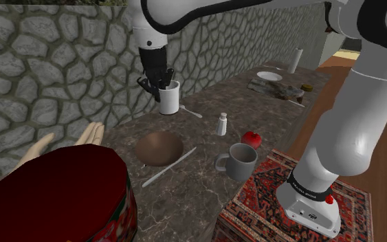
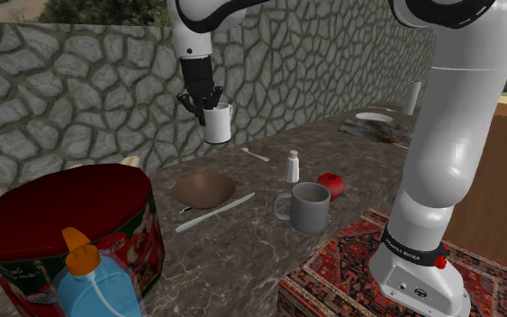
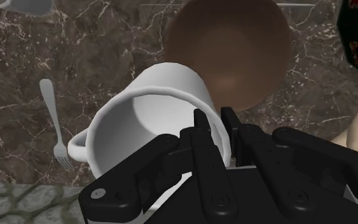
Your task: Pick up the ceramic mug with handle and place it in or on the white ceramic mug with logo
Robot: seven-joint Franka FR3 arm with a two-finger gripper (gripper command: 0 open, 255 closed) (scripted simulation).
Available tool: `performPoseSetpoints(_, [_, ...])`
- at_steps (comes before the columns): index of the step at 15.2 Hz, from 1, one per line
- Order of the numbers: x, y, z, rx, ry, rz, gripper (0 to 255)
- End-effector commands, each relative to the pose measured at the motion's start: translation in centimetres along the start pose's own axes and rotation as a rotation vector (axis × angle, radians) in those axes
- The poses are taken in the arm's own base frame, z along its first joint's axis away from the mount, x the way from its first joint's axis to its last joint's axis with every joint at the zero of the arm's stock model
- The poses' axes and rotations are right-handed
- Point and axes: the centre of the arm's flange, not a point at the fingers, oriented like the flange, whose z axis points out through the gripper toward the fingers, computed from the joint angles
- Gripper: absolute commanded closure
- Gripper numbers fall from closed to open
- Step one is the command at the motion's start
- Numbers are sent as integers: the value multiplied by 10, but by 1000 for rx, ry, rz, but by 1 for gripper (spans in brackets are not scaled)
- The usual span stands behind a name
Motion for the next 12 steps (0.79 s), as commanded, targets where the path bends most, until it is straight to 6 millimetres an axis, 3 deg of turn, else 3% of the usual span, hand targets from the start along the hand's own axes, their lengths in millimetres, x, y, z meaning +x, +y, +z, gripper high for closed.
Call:
performPoseSetpoints(1, [-25, 7, 0, 0, 0, 1, 255])
performPoseSetpoints(12, [-166, 43, -5, 0, 0, 1, 255])
